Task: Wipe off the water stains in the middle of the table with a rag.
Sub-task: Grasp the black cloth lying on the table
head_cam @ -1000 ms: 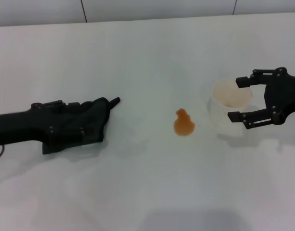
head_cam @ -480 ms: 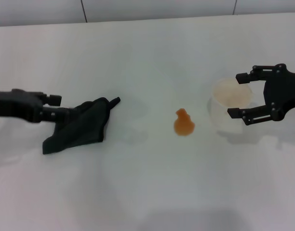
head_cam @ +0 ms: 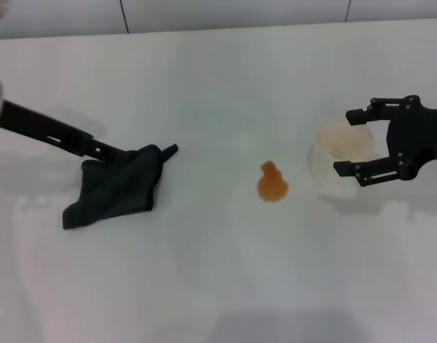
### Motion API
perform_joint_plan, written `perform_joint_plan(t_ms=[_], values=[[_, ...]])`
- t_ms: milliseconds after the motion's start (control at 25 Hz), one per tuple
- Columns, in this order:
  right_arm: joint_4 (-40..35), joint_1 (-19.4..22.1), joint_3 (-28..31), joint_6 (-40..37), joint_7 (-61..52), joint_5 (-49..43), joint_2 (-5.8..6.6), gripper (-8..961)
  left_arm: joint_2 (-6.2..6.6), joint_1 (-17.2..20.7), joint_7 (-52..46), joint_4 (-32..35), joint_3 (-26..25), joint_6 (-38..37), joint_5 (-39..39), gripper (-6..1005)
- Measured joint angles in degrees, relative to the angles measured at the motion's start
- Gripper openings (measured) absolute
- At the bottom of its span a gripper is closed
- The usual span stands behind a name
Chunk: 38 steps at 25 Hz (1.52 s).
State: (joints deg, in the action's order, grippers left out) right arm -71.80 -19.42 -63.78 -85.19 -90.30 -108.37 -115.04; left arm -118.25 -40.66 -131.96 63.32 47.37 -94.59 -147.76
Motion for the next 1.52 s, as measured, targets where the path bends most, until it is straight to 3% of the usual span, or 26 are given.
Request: perform_joint_plan(t_ms=[200, 520, 800, 1240, 1440, 1520], values=[[0.11, -0.04, -0.03, 0.21, 0.01, -0.04, -0.01, 872, -0.07, -1.48, -3.81, -0.6, 9.66, 3.59, -2.9, 808], [0.15, -0.11, -0.08, 0.6, 0.03, 0.09, -0.01, 872, -0.64, -1.79, -7.83, -3.77, 18.63, 8.05, -7.67, 807], [0.2, -0.09, -0.05, 0.7, 0.04, 0.14, -0.01, 872, -0.73, -1.57, -10.93, -6.48, 20.62, 13.13, -9.78, 806], [0.26, -0.2, -0.19, 0.82, 0.03, 0.45, -0.01, 873, -0.84, -2.03, -11.11, -9.17, 20.7, 15.33, -9.49, 804], [0.26, -0.34, -0.66, 0.95, 0.0, 0.45, -0.06, 873, -0.84, -2.32, -11.38, -9.53, 20.67, 15.36, -9.61, 583], [0.26, -0.35, -0.71, 1.02, -0.02, 0.45, -0.07, 873, -0.84, -2.55, -11.61, -9.53, 20.48, 15.41, -9.54, 428]])
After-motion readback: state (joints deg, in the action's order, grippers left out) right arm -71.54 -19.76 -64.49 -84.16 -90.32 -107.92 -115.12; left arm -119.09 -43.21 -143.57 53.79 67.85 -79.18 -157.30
